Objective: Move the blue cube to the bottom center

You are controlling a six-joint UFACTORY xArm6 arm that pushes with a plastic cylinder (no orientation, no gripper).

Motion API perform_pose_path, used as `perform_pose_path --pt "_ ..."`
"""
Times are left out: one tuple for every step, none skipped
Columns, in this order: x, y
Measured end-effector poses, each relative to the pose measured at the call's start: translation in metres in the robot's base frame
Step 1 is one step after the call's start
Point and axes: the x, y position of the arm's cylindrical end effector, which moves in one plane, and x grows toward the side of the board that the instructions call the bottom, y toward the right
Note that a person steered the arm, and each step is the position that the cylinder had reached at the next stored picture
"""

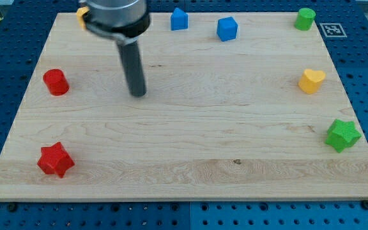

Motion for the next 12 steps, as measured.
perform_pose_path --pt "-0.047 0.028" --pt "-0.081 0.065" --pt "-0.103 0.101" --pt "-0.116 0.112" --pt "-0.131 0.113" --pt "-0.145 0.116" --pt "-0.158 0.128" --pt "-0.176 0.133" --pt "-0.185 0.162" --pt "-0.181 0.19" --pt "-0.16 0.192" --pt "-0.136 0.189"
